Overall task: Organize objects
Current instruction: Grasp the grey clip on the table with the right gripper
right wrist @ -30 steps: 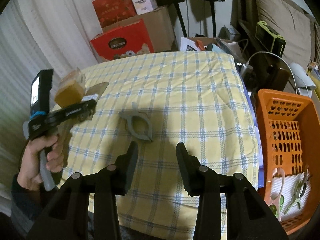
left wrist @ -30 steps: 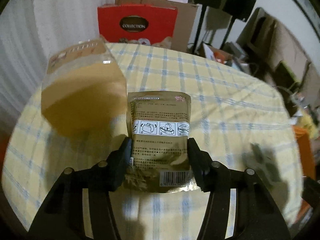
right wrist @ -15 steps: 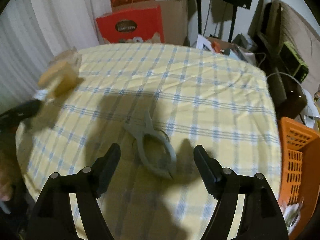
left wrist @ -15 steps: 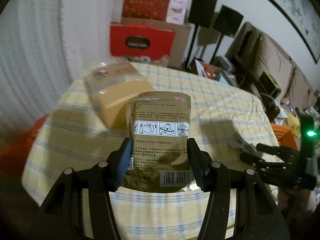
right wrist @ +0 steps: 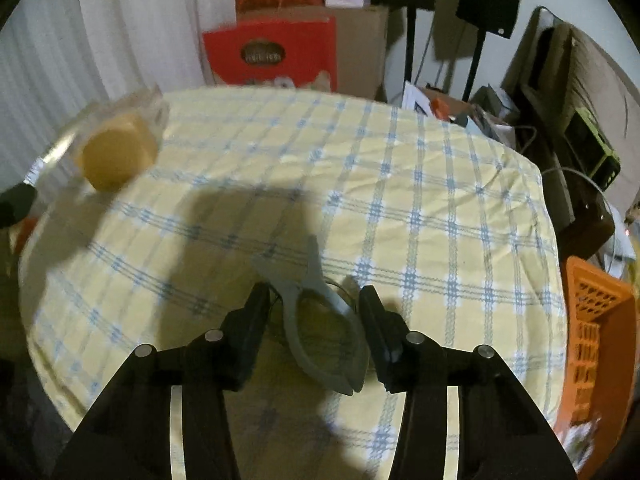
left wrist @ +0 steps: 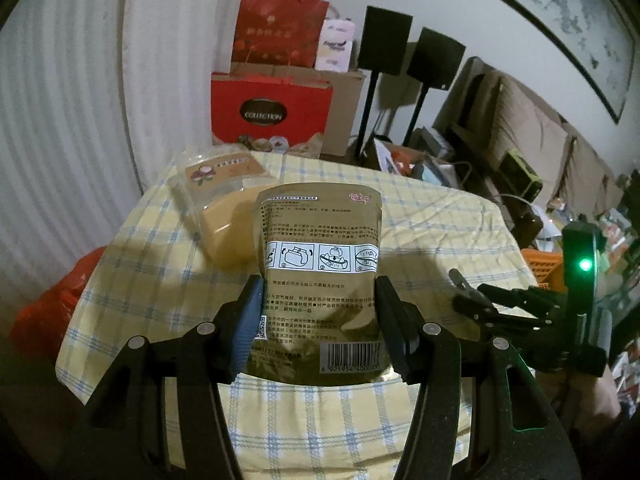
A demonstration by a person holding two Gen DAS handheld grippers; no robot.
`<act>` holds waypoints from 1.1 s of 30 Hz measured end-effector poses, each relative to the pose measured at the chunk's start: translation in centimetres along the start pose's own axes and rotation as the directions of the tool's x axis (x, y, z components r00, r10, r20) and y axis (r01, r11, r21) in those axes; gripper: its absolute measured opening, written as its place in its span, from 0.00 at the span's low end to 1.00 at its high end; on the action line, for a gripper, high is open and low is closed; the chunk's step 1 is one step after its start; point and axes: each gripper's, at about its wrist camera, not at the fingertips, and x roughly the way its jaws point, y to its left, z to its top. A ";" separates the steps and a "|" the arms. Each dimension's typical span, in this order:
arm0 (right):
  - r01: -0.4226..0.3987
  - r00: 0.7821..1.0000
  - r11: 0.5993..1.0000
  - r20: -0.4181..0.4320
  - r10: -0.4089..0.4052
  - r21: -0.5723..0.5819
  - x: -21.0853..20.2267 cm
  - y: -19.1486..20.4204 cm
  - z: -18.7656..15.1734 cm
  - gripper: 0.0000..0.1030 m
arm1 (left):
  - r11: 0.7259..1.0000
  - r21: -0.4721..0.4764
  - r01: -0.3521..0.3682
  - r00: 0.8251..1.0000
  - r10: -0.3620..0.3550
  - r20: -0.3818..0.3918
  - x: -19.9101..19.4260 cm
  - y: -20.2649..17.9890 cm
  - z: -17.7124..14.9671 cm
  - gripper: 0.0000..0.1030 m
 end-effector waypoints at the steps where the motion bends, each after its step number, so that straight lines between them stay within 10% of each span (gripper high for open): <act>1: -0.007 1.000 1.000 0.011 0.006 0.009 -0.5 0.0 -0.1 0.46 | 1.000 0.001 -0.003 1.000 0.003 0.005 -0.3 -0.1 0.0 0.51; 18: 0.041 0.989 0.998 0.146 -0.034 -0.046 -10.1 1.8 -0.3 0.46 | 0.995 0.006 0.102 0.993 -0.102 0.063 -5.8 -0.7 0.0 0.51; 33: 0.114 0.958 0.992 0.270 -0.096 -0.054 -18.7 2.0 -5.5 0.46 | 0.998 0.067 0.013 0.989 -0.023 0.148 -11.1 -3.9 -1.3 0.51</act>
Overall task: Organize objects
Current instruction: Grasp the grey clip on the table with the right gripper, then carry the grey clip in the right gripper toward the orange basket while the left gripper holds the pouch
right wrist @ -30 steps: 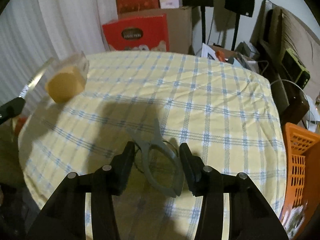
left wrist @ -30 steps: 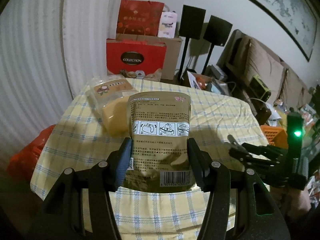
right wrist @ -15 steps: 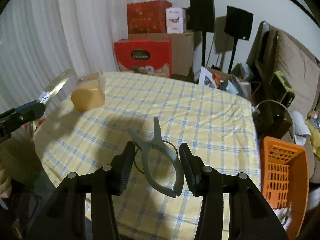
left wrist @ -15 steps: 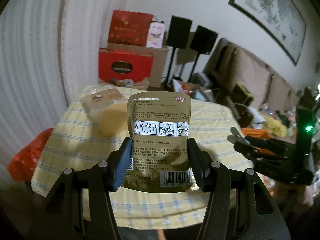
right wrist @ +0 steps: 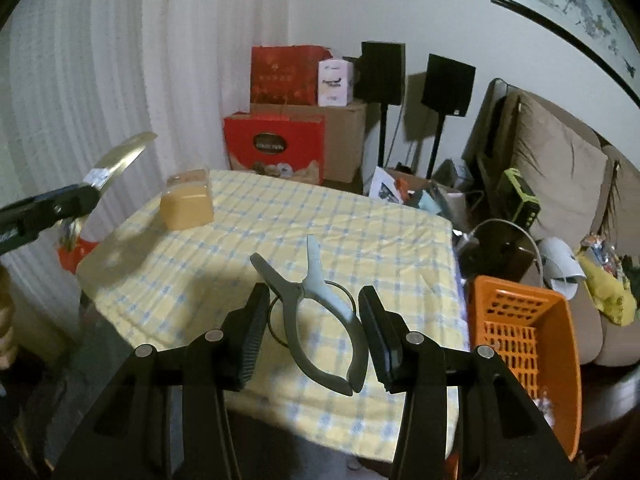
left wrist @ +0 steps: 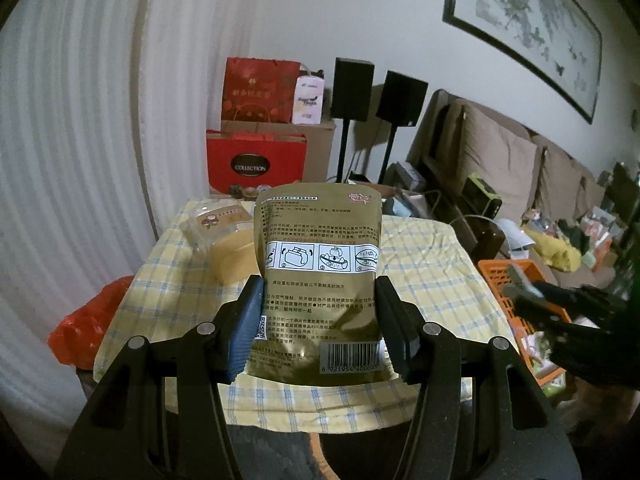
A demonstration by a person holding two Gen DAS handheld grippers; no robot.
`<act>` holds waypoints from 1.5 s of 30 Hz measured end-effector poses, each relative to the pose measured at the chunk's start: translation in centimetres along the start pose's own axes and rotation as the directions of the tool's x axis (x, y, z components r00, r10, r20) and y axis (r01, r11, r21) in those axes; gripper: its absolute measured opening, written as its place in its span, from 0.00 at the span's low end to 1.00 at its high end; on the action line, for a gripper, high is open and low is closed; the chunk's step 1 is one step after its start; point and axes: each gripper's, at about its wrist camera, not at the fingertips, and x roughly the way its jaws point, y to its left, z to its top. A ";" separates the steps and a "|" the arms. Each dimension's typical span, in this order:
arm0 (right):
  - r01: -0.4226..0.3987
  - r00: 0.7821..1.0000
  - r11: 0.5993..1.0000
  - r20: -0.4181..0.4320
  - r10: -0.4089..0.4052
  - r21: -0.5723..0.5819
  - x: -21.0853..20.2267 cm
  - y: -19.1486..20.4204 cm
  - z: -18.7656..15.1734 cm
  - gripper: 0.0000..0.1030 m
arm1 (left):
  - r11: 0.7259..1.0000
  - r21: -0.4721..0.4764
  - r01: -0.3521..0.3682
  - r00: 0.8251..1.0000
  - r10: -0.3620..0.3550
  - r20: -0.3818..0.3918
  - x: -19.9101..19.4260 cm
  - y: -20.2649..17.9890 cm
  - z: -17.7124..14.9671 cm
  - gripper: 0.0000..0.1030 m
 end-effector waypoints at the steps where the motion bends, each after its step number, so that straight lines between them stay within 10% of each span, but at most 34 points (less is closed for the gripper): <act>1: 0.002 1.000 1.000 0.009 -0.002 0.005 -0.9 -0.4 -0.6 0.46 | 1.000 0.003 -0.002 1.000 0.002 -0.005 0.0 -0.4 0.0 0.51; 20: 0.020 0.996 0.988 0.085 -0.034 0.155 -9.7 -6.8 -10.6 0.46 | 0.984 0.068 0.162 0.985 -0.157 -0.072 -0.5 -10.2 -2.1 0.51; 45: 0.056 0.979 0.975 0.182 -0.096 0.214 -11.8 -14.1 -6.6 0.46 | 0.987 0.101 0.122 0.992 -0.120 -0.033 -1.5 -15.8 -1.1 0.51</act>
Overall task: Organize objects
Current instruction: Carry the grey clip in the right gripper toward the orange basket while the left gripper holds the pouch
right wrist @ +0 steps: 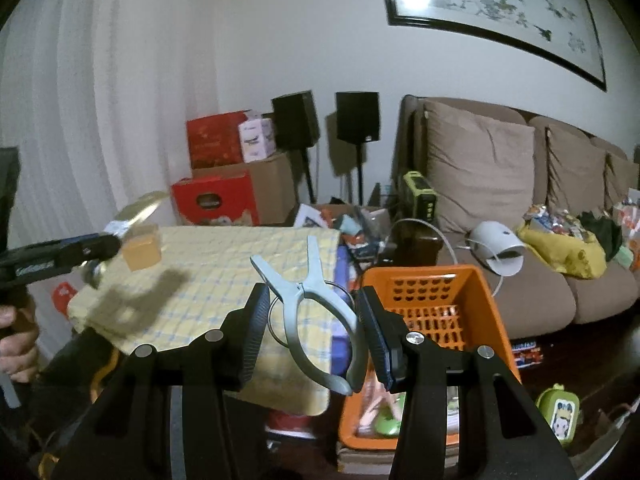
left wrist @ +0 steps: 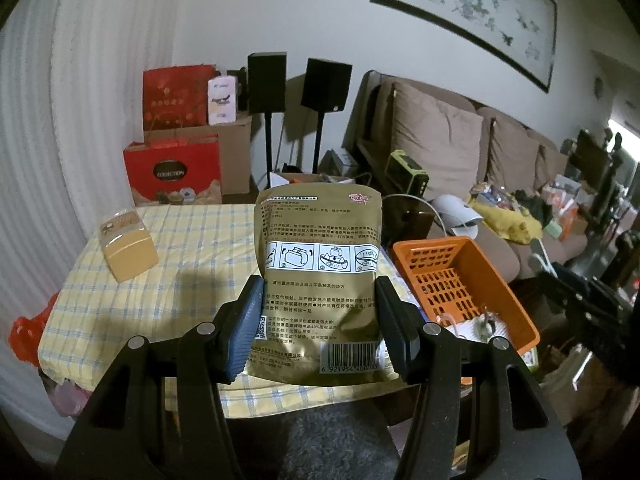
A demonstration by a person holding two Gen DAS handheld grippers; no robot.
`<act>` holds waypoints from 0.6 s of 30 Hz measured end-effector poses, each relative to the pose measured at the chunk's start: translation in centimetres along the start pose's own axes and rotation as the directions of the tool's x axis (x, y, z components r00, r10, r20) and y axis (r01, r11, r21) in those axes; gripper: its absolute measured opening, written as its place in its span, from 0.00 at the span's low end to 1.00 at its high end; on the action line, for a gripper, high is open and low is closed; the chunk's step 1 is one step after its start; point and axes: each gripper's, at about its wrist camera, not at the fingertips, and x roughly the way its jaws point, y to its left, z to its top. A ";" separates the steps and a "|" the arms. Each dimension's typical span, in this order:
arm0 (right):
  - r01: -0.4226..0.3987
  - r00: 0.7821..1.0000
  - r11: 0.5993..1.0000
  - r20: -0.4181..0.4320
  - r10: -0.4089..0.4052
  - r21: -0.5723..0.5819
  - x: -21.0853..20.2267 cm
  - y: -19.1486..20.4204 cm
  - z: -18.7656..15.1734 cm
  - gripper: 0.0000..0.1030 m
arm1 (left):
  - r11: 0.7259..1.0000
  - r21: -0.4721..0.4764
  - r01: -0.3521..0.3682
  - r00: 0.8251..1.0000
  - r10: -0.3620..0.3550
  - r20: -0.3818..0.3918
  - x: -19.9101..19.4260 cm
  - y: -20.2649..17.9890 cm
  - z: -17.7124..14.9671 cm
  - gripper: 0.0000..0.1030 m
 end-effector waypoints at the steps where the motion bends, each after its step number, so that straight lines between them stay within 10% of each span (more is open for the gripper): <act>1: 0.002 1.000 1.000 0.001 -0.002 0.007 0.0 -0.3 0.0 0.46 | 1.000 -0.003 0.002 1.000 -0.002 -0.001 0.0 -0.1 0.0 0.51; 18: -0.042 0.999 0.999 -0.008 0.042 -0.022 2.9 0.8 1.3 0.46 | 1.000 0.005 -0.003 0.999 0.003 0.032 -0.7 -0.4 0.4 0.51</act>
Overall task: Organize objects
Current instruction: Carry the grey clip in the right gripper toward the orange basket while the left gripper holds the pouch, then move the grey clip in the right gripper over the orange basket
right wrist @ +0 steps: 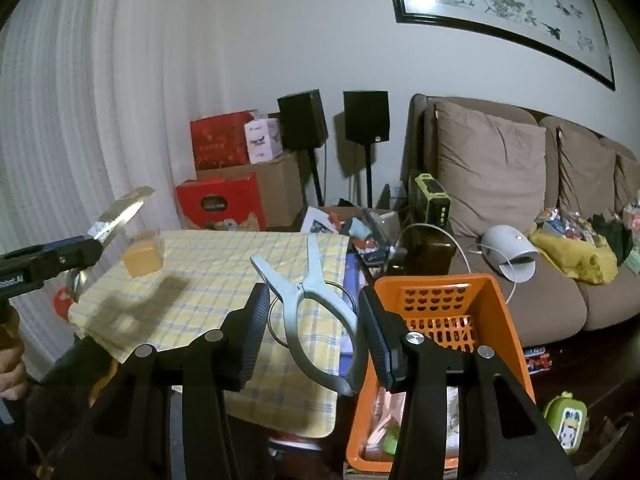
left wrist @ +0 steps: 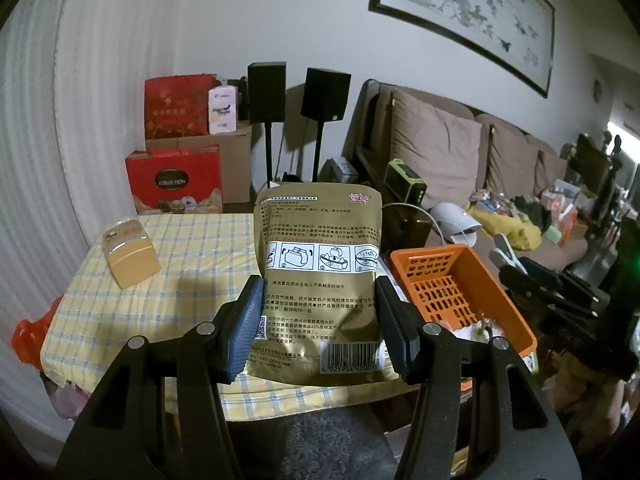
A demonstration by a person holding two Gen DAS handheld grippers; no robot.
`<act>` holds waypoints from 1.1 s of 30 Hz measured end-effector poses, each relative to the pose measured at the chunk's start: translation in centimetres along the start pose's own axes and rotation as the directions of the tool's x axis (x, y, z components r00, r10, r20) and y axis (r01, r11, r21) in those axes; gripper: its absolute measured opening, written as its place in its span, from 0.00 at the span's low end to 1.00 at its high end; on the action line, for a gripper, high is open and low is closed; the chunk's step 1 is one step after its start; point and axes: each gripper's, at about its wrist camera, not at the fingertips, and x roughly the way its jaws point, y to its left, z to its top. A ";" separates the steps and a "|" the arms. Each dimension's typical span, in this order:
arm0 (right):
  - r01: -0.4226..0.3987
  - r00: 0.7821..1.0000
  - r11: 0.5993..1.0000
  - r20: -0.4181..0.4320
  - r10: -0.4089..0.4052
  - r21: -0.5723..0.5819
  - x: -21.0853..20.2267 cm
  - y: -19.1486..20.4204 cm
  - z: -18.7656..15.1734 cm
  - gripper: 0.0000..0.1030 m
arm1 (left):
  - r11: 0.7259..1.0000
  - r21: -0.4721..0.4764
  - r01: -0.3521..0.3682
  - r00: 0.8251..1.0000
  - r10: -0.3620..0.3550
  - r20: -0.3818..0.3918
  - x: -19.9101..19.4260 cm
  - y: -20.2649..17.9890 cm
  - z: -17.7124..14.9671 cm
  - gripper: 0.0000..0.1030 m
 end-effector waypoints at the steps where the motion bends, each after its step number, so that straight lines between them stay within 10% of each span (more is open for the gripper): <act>1: 0.003 1.000 1.000 0.003 -0.003 -0.004 0.1 0.0 0.1 0.46 | 1.000 0.002 0.002 1.000 -0.002 -0.001 0.0 -0.1 -0.1 0.51; 33: 0.074 0.995 0.997 -0.063 -0.071 0.037 2.1 -4.4 -0.6 0.46 | 0.997 -0.013 -0.082 0.997 0.082 0.008 4.3 -1.2 -1.3 0.51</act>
